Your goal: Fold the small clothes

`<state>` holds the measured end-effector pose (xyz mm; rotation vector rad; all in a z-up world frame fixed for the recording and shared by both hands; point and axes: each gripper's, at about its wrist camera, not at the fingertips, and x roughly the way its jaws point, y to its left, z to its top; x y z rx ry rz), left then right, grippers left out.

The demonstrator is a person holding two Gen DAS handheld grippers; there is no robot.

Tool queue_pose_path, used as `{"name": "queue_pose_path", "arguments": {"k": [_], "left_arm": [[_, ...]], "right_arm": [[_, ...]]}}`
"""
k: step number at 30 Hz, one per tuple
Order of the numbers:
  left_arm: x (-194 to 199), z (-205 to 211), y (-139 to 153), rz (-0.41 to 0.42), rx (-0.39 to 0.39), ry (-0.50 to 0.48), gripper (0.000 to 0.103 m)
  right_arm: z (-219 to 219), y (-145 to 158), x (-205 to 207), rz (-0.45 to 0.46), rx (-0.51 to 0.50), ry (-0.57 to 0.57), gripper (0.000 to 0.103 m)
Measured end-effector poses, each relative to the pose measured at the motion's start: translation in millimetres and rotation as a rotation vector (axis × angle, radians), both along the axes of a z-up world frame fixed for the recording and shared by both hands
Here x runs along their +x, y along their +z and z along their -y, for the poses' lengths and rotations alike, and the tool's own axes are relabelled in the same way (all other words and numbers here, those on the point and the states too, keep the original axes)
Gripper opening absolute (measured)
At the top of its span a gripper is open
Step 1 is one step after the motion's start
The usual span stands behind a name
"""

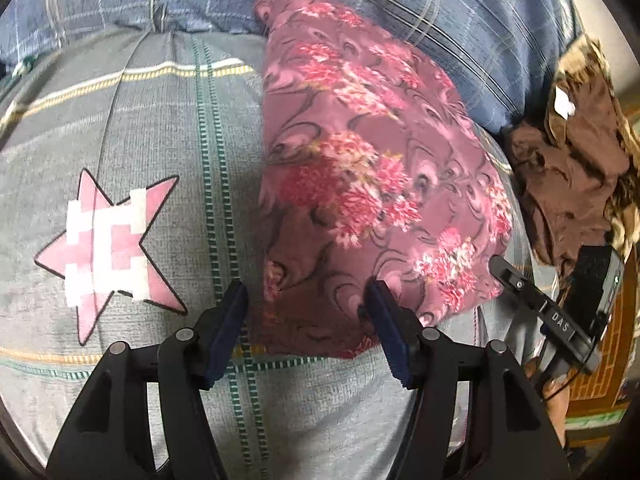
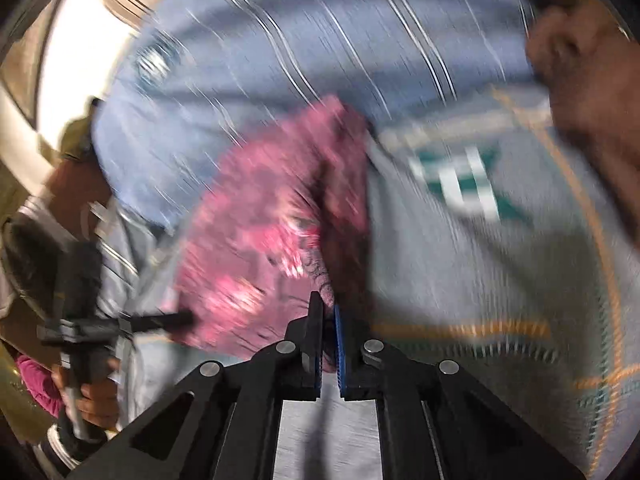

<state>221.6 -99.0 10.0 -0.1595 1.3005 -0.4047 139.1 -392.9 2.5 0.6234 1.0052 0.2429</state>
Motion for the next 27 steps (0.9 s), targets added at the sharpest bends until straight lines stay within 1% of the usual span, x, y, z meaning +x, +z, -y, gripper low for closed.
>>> {"name": "queue_pose_path", "arguments": {"k": [1,2,3,5,7,8,10,12,14,17,18,20,21,22,23,24,26,27], "left_arm": [[-0.3,-0.7,4.3,0.005,-0.004,-0.018,0.062],[0.5,-4.2,10.8,0.014,-0.022,-0.027,0.062],[4.1,-5.0,15.4,0.022,-0.040,-0.027,0.062],[18.2,-15.4,29.5,0.040,-0.091,-0.008,0.062],[36.7,-22.9,34.7,0.035,-0.131,0.024,0.065],[48.3,-22.6,33.3,0.018,-0.153,0.039,0.066],[72.2,-24.4,23.8,-0.042,-0.191,0.064,0.066],[91.2,-23.4,11.9,-0.091,-0.201,0.072,0.066],[102.7,-14.7,3.3,-0.112,-0.212,0.078,0.066],[117.1,-9.0,-9.1,-0.150,-0.256,0.086,0.066],[121.7,-4.3,-14.4,-0.172,-0.278,0.083,0.066],[124.4,3.6,-21.1,-0.192,-0.298,0.070,0.066],[125.0,9.0,-21.4,-0.187,-0.300,0.060,0.072],[125.1,14.4,-19.8,-0.172,-0.295,0.048,0.075],[125.6,18.4,-18.3,-0.162,-0.290,0.039,0.079],[125.8,22.0,-17.6,-0.155,-0.279,0.035,0.080],[125.7,24.4,-16.4,-0.147,-0.267,0.040,0.080],[125.5,25.6,-14.6,-0.140,-0.265,0.045,0.078]], "right_arm": [[2.9,3.4,-0.6,0.002,0.008,-0.007,0.020],[5.6,8.8,0.3,0.006,0.014,-0.016,0.022],[9.9,17.7,2.7,0.033,0.043,-0.021,0.023],[17.5,28.8,11.1,0.075,0.085,-0.033,0.032],[22.3,32.0,28.7,0.093,0.116,-0.051,0.062],[22.9,29.1,38.5,0.087,0.130,-0.047,0.064],[20.7,16.6,59.9,0.048,0.139,-0.041,0.064],[15.8,4.3,79.1,-0.001,0.111,-0.042,0.064],[17.9,-6.1,88.2,-0.017,0.108,-0.036,0.065],[21.3,-16.0,99.4,0.006,0.168,-0.010,0.065],[19.7,-18.2,105.7,0.009,0.204,0.018,0.066],[11.9,-19.0,116.8,0.016,0.269,0.095,0.067],[7.8,-18.4,119.6,0.019,0.281,0.125,0.068],[1.7,-18.7,124.4,0.019,0.274,0.159,0.070],[-1.5,-17.9,125.0,0.023,0.255,0.168,0.070],[-4.4,-18.3,127.9,0.028,0.232,0.170,0.069],[-2.9,-18.1,127.6,0.033,0.221,0.159,0.065],[-3.5,-18.2,127.5,0.027,0.198,0.145,0.051]]}}
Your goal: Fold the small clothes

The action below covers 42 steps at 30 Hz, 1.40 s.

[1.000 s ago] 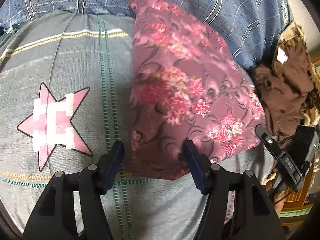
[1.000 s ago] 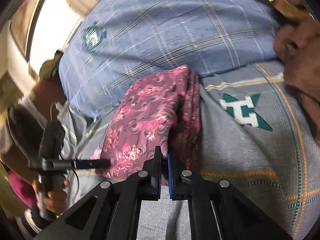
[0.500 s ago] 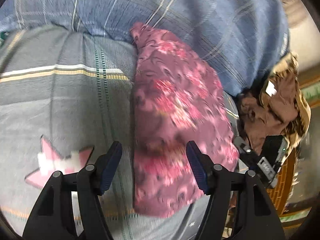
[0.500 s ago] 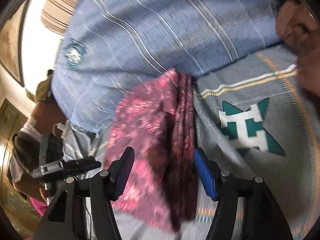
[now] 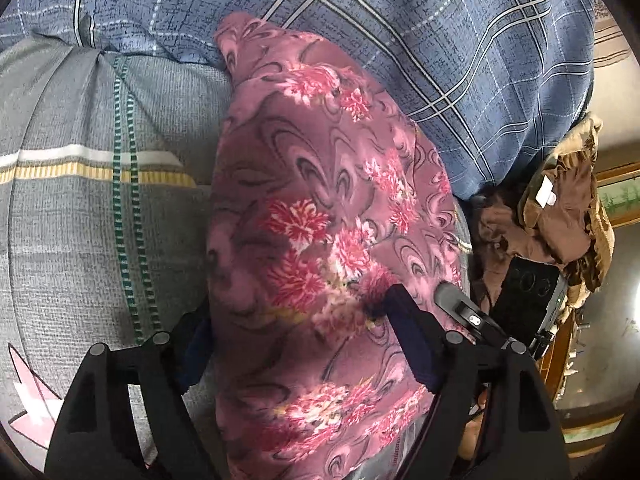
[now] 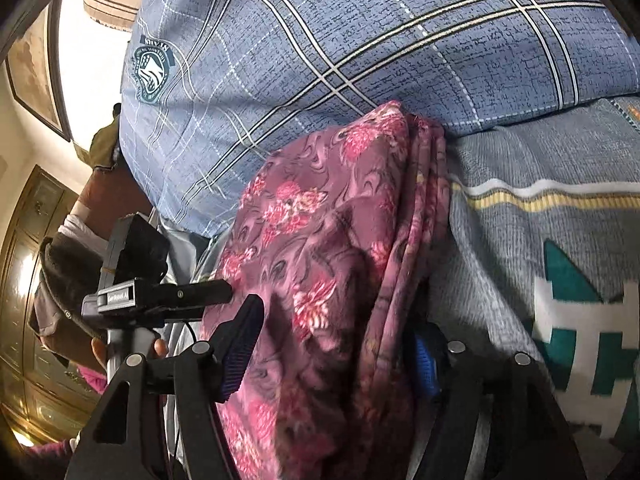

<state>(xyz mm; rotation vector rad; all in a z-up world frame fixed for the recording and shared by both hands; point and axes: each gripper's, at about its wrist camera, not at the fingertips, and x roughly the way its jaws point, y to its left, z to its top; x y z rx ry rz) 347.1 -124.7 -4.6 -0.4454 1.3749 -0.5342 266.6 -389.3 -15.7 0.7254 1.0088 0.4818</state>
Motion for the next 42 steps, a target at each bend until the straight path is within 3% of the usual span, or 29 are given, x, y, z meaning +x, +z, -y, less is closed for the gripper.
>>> {"name": "queue_pose_path", "arguments": {"k": [1,3,5,8,12,16,21,27,35,37,39,40,42], "left_arm": [[0.4,2.0,1.5,0.005,0.004,0.007,0.074],[-3.0,1.9,7.8,0.031,0.033,0.012,0.047],[-7.4,-0.5,17.6,0.064,0.057,0.011,0.035],[-16.8,4.6,39.8,0.128,0.086,0.005,0.029],[-28.2,-0.9,70.6,0.189,0.078,0.002,0.029],[-44.8,-27.9,105.7,0.236,0.027,0.007,0.029],[-74.3,-71.1,135.6,0.307,0.054,0.027,0.030],[-102.4,-113.7,107.9,0.277,0.111,0.075,0.030],[-120.6,-141.5,33.9,0.227,0.205,0.094,0.032],[-122.5,-144.5,18.8,0.229,0.227,0.100,0.043],[-124.1,-147.2,12.1,0.248,0.231,0.107,0.060],[-123.6,-148.5,9.9,0.256,0.239,0.117,0.064],[-121.2,-151.4,7.2,0.252,0.231,0.125,0.070]], "right_arm": [[-0.2,-0.6,-0.2,-0.010,-0.024,-0.005,0.037],[1.1,4.6,-8.0,0.004,-0.061,-0.020,0.032],[-3.5,15.8,-12.4,0.029,-0.130,-0.030,0.030],[-15.5,39.6,-16.8,0.075,-0.211,-0.025,0.028],[-25.4,78.5,-26.6,0.141,-0.285,-0.026,0.027],[-27.7,117.5,-41.5,0.196,-0.263,-0.039,0.027],[-62.6,149.5,-59.2,0.262,-0.229,-0.012,0.028],[-116.0,118.8,-72.5,0.219,-0.163,0.027,0.028],[-150.0,57.9,-88.1,0.125,-0.143,0.053,0.029],[-152.5,49.2,-89.8,0.127,-0.199,0.055,0.032],[-150.4,41.5,-91.3,0.142,-0.250,0.055,0.038],[-148.3,38.5,-91.8,0.145,-0.273,0.055,0.049],[-139.7,31.7,-92.2,0.145,-0.286,0.054,0.059]]}}
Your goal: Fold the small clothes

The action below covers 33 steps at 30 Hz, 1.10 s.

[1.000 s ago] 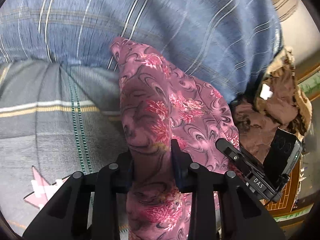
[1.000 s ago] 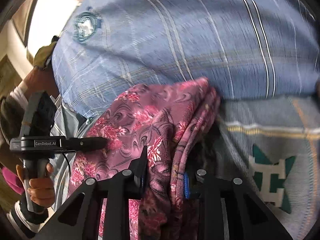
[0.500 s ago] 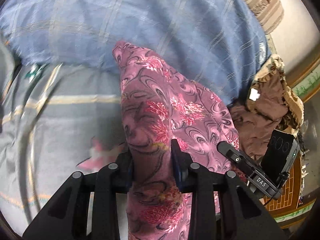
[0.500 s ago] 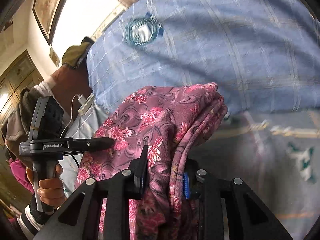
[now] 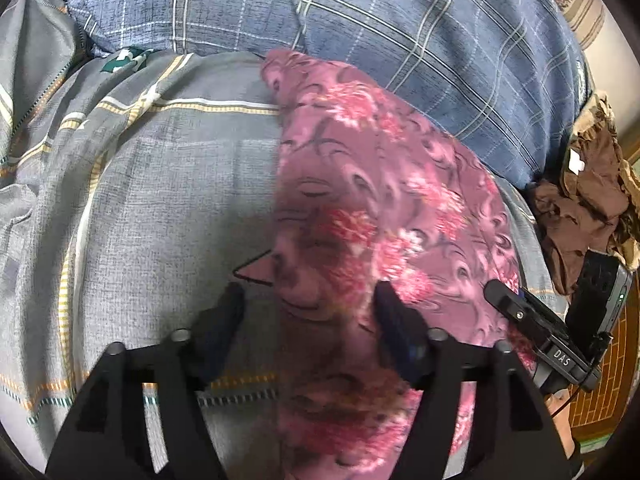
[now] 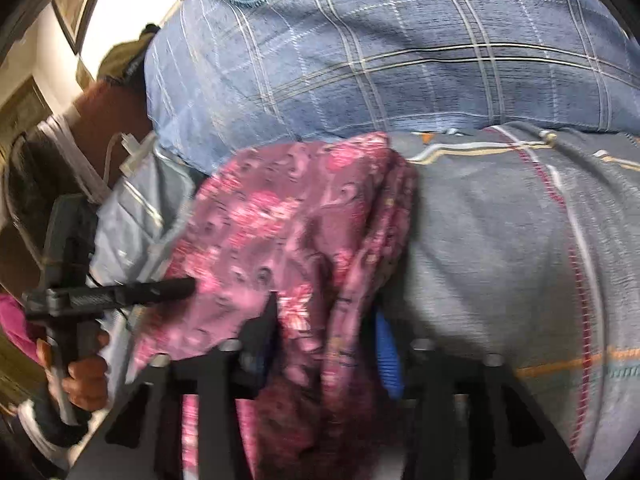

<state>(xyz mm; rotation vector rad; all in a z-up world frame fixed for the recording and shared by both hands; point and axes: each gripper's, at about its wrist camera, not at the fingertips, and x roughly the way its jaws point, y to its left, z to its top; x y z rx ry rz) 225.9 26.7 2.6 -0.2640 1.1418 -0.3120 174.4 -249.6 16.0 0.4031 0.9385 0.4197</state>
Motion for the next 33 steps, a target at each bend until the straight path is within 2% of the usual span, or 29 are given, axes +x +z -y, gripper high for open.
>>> {"name": "queue_pose_path", "arguments": {"k": [2,4,7,9,11,12,15,16,19,21,24,28,30,33], "left_arm": [[-0.4,-3.9,1.2,-0.009,-0.014,0.007,0.070],[-3.1,-10.6,6.3,-0.010,-0.015,0.029,0.070],[-20.7,-19.8,20.1,0.022,0.025,0.064,0.070],[-37.7,-20.4,31.3,0.063,0.097,0.078,0.070],[-59.3,-14.3,42.3,0.132,0.219,0.089,0.070],[-71.7,-9.4,45.9,0.171,0.279,0.094,0.071],[-99.8,3.7,47.2,0.250,0.414,0.104,0.077],[-109.6,9.4,45.3,0.266,0.447,0.098,0.078],[-130.7,24.8,38.5,0.308,0.537,0.073,0.079],[-143.0,36.7,33.5,0.334,0.602,0.036,0.080],[-157.4,47.4,31.6,0.369,0.633,-0.025,0.080],[-168.3,50.6,33.6,0.383,0.606,-0.065,0.080],[-172.4,50.9,34.6,0.384,0.588,-0.079,0.080],[-178.9,54.9,35.8,0.386,0.576,-0.096,0.080]], "right_arm": [[8.0,-0.8,0.0,-0.017,0.024,-0.008,0.060],[10.5,2.0,-3.2,-0.024,0.007,-0.009,0.062],[16.3,14.0,-13.8,-0.048,-0.032,-0.040,0.063],[16.7,30.0,-25.0,-0.039,-0.082,-0.067,0.066],[9.7,46.6,-39.0,-0.016,-0.157,-0.064,0.067],[2.1,56.6,-50.0,0.003,-0.201,-0.049,0.073],[-20.1,74.4,-82.5,0.047,-0.321,-0.045,0.099],[-26.9,77.6,-95.3,0.068,-0.353,-0.044,0.103],[-41.4,79.3,-125.7,0.101,-0.424,-0.037,0.103],[-48.6,78.4,-137.9,0.111,-0.511,-0.057,0.103],[-55.3,72.8,-145.4,0.078,-0.616,-0.055,0.103],[-54.7,65.4,-149.7,0.018,-0.620,-0.035,0.103],[-51.3,64.1,-151.8,-0.008,-0.571,-0.033,0.103],[-47.9,69.4,-157.5,0.015,-0.557,-0.073,0.103]]}}
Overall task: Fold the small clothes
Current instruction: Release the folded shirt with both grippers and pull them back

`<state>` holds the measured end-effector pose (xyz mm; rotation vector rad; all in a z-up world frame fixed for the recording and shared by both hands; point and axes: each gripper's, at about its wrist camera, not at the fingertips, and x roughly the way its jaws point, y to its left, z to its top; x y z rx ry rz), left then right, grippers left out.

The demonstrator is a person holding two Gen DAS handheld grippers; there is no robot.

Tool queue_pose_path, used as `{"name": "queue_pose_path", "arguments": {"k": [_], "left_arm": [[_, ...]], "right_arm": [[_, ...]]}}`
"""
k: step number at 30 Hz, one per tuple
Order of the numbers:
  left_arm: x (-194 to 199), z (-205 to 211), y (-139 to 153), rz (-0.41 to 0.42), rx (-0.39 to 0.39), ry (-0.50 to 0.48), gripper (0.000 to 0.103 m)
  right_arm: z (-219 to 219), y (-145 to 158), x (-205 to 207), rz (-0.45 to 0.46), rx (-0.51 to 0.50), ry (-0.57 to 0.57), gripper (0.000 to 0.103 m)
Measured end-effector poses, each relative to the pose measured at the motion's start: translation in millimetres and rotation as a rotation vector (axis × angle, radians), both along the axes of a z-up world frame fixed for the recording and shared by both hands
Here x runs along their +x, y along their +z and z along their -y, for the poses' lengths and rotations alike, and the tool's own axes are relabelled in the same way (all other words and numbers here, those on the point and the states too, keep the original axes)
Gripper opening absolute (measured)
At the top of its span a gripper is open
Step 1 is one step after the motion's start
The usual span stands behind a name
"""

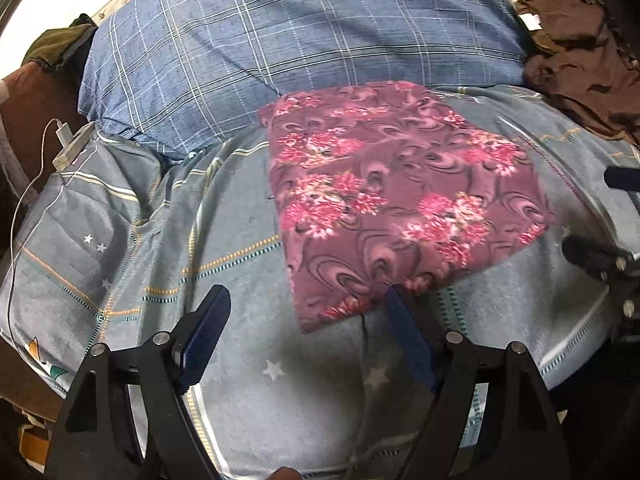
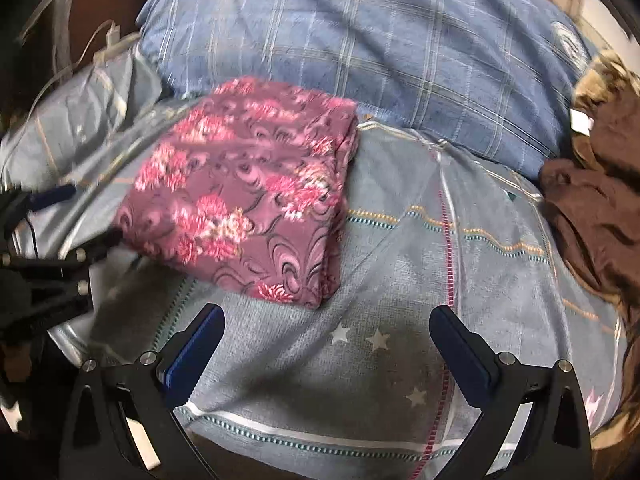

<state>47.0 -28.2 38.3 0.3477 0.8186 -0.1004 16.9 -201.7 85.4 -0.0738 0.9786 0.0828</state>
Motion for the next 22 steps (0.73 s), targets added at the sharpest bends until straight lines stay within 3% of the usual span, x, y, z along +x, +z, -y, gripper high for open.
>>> {"name": "queue_pose_path", "arguments": {"k": [12,18,22], "left_arm": [[-5.9,11.2,4.5,-0.069,-0.107,-0.035,0.080],[-11.9,18.1,20.5,-0.051,-0.198,-0.062,0.083],[-9.6,20.2,20.2,-0.071,-0.194,-0.056,0.083]], "right_arm": [[4.6,11.7,-12.9,0.060,-0.017,-0.023,0.103],[14.0,13.2,-10.5,0.064,-0.004,-0.050,0.103],[15.7,16.3,-11.8,0.077,-0.011,-0.062,0.103]]}}
